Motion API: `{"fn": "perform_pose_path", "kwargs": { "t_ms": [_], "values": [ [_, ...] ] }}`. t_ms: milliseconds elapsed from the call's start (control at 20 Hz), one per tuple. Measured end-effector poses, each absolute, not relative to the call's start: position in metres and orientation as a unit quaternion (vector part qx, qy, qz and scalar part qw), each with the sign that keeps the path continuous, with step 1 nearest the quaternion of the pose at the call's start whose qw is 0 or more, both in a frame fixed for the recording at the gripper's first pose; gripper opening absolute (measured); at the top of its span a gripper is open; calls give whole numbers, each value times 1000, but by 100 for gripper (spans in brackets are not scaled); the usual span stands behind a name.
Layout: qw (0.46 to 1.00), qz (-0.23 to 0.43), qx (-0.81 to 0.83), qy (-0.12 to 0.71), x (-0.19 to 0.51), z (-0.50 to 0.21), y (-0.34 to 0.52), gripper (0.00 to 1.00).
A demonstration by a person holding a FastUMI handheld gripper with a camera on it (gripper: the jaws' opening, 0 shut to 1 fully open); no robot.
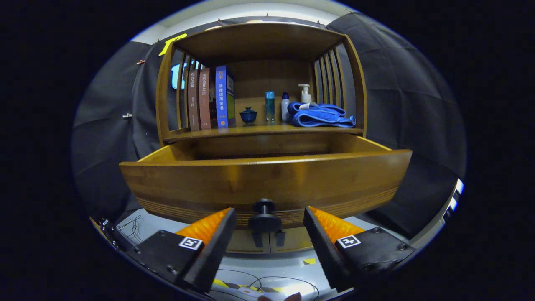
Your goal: Pull open the drawer, take out the items inside it, and place them on the countertop above the cabinet.
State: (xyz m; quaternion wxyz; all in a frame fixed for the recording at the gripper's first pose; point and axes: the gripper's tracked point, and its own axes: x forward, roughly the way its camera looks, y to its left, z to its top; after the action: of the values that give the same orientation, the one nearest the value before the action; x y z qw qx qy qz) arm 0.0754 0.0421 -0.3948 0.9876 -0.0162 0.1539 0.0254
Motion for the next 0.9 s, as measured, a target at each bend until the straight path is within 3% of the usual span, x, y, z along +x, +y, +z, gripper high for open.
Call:
{"fn": "perform_pose_path", "kwargs": {
  "t_ms": [500, 900],
  "values": [
    [988, 45, -45, 143, 98, -274, 30, 99],
    [930, 97, -20, 354, 180, -328, 68, 100]
  ]
}}
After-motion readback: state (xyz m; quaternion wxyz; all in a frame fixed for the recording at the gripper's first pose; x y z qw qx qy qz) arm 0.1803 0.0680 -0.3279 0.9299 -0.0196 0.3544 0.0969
